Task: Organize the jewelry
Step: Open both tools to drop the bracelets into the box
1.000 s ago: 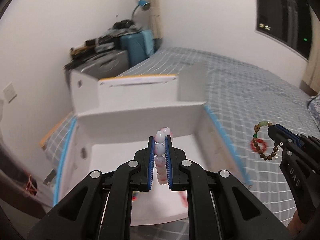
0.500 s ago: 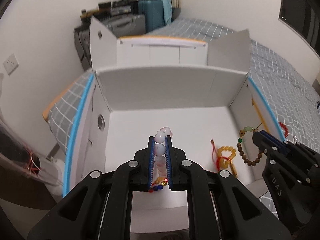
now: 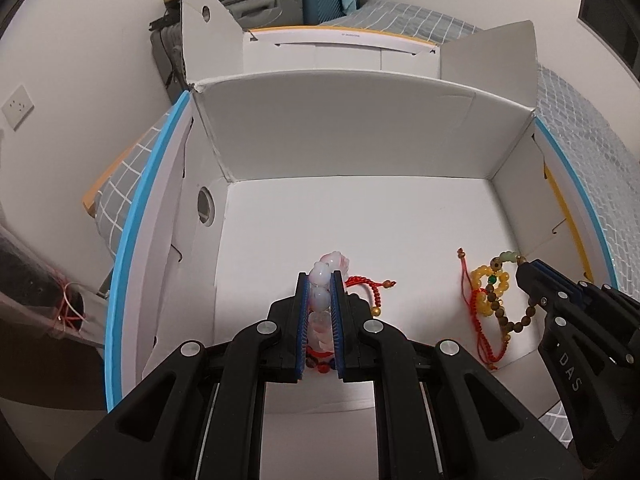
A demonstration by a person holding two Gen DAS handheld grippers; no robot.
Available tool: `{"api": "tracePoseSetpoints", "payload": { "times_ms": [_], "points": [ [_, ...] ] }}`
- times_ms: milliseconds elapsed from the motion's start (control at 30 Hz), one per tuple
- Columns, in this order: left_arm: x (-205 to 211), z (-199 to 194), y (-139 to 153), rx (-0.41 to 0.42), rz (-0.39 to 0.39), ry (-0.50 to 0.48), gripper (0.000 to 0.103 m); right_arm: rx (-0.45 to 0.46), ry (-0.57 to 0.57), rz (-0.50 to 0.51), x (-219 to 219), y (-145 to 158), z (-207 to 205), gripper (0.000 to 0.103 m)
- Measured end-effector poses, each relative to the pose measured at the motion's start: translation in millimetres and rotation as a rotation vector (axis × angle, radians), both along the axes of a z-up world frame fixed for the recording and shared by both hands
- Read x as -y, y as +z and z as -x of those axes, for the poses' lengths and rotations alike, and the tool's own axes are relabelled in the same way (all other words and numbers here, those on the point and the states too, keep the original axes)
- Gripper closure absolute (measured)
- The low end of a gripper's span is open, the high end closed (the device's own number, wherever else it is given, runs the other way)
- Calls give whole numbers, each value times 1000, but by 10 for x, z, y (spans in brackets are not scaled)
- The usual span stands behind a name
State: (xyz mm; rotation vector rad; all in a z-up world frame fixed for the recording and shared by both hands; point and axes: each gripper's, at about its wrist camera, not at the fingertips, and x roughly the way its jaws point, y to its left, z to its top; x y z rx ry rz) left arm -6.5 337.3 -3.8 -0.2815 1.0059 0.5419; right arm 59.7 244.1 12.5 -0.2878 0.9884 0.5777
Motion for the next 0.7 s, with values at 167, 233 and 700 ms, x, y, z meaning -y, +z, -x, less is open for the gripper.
{"api": "tracePoseSetpoints", "payload": {
  "times_ms": [167,233,700],
  "points": [
    [-28,12,-3,-6,-3,3,90,8,11,-2,-12,13,37,94],
    [-16,32,40,5,-12,4,90,19,17,-1,-10,44,59,88],
    [460,88,750,230,-138,24,7,198,-69,-92,767,727,105,18]
  ]
}}
